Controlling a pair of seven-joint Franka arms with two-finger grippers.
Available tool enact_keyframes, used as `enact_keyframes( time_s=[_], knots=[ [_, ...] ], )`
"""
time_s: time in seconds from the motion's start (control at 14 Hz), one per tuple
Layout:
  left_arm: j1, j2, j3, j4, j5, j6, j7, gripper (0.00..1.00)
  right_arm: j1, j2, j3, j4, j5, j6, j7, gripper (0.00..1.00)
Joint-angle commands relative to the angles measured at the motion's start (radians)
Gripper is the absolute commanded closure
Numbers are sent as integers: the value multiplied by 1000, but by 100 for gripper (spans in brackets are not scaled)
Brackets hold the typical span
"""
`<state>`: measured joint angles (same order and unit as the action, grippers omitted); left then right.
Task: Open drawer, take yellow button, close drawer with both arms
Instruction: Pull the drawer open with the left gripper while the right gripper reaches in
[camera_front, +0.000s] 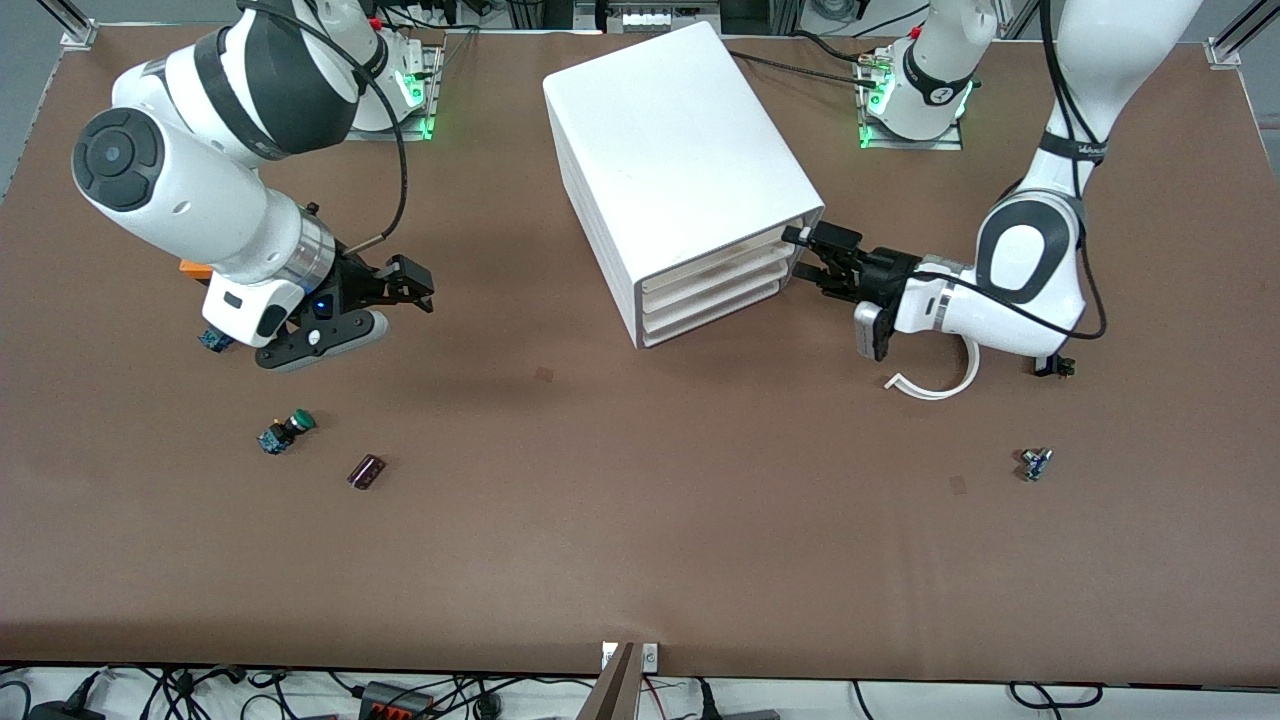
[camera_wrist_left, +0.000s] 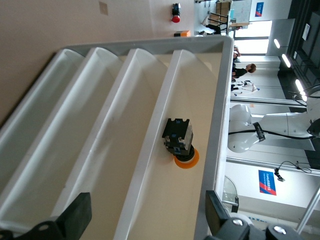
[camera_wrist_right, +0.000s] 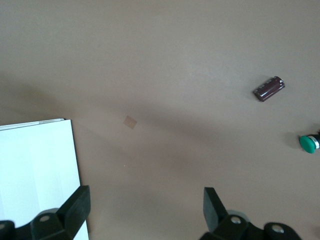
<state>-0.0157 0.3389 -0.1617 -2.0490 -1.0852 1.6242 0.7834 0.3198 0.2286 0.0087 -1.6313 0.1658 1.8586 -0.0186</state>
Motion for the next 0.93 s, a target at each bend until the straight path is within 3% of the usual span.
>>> enact_keyframes(
  time_s=[0.0,0.36,0.86],
  knots=[
    [2,44,-21,-14,-27,14,101,1,8,17,-6,19,18,4,5,0],
    [8,103,-22,-10,-99,13,200,9,5,24,-7,19,14,2,-12,0],
    [5,100,-36,-16,-101,3,201,36,7,23,-7,21,15,2,-11,0]
  ],
)
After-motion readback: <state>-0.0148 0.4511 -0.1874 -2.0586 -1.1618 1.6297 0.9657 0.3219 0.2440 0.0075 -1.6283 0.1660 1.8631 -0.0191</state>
